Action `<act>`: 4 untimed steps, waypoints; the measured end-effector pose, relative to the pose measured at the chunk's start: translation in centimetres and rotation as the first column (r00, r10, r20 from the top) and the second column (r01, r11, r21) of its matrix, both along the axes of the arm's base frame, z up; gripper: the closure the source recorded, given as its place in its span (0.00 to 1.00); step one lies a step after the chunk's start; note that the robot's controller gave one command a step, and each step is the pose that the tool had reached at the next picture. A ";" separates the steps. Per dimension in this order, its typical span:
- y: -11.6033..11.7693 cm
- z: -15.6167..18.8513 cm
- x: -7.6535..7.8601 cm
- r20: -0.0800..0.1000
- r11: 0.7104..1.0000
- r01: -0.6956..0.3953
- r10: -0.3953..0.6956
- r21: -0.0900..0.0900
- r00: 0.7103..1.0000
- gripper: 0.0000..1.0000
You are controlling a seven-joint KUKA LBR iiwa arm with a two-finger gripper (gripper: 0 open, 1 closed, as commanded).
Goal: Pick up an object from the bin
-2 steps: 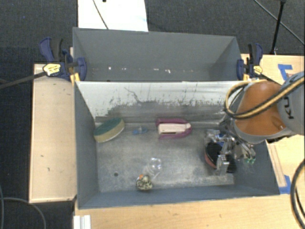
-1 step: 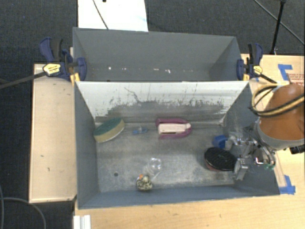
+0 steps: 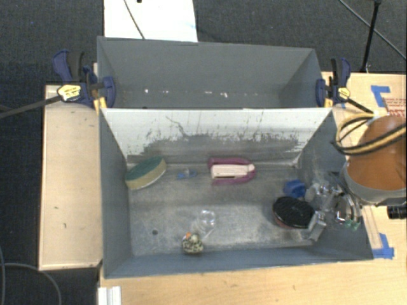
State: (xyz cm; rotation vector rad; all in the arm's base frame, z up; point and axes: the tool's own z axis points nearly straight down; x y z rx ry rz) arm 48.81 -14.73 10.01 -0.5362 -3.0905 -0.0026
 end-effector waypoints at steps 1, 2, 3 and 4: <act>0.8 -3.1 -1.3 0.002 0.995 0.105 -0.105 -0.001 0.995 0.00; 0.8 -3.1 -1.2 0.002 0.995 0.101 -0.101 -0.001 0.995 0.00; 0.8 -3.1 -1.2 0.002 0.995 0.100 -0.100 -0.001 0.995 1.00; 0.8 1.5 -1.1 0.011 0.996 0.094 -0.094 -0.003 0.996 1.00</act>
Offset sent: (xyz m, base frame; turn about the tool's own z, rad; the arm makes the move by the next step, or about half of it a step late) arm -0.0121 0.0075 -0.0301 0.1056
